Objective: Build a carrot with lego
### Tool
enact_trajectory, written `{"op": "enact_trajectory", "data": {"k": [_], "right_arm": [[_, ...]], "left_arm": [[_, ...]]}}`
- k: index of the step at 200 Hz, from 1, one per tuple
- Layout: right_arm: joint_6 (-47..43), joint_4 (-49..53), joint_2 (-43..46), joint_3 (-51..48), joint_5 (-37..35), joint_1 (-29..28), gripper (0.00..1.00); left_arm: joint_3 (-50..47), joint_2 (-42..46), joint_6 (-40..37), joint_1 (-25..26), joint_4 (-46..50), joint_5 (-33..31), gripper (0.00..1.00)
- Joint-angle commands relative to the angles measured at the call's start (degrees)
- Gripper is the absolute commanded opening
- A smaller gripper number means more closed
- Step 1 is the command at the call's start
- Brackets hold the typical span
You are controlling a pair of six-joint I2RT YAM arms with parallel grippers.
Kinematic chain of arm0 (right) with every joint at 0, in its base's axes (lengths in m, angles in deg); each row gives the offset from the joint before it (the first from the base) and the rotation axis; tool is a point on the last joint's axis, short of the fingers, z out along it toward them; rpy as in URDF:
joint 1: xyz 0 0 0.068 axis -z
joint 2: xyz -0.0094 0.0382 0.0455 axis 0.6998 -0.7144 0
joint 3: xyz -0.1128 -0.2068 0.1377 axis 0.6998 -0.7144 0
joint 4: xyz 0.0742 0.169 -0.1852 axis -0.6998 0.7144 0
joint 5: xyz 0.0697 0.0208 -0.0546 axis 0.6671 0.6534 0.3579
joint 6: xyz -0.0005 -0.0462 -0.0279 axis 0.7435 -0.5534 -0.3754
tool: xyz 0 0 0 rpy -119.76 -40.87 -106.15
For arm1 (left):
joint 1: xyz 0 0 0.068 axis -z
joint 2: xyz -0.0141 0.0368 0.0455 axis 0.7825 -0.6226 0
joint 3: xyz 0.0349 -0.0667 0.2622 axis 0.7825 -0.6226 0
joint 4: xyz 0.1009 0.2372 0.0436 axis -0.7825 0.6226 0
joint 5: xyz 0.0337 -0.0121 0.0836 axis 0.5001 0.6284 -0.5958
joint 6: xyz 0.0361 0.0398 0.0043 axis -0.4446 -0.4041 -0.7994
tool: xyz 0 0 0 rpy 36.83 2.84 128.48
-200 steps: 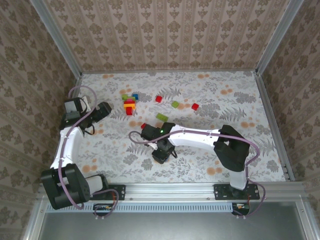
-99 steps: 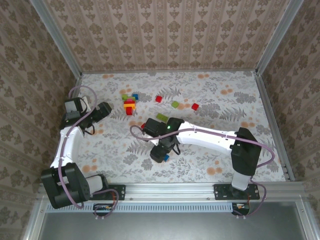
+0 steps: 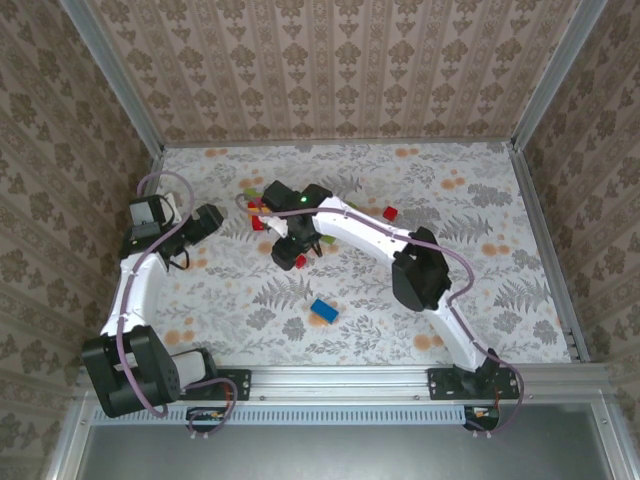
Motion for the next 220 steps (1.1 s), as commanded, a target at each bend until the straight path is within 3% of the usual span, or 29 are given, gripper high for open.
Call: {"op": "enact_trajectory", "data": {"k": [1, 126, 220], "right_arm": [[-2.1, 5.6, -4.4, 5.8, 3.0, 1.6, 0.72], [-1.1, 3.1, -13.1, 10.6, 7.0, 3.1, 0.67], [-0.4, 3.7, -15.4, 13.1, 7.6, 3.4, 0.46]], "left_arm": [[1.2, 0.2, -1.3, 0.2, 0.4, 0.8, 1.00], [1.3, 0.0, -1.4, 0.3, 0.3, 0.5, 1.00], [1.4, -0.1, -1.4, 0.2, 0.2, 0.5, 1.00]]}}
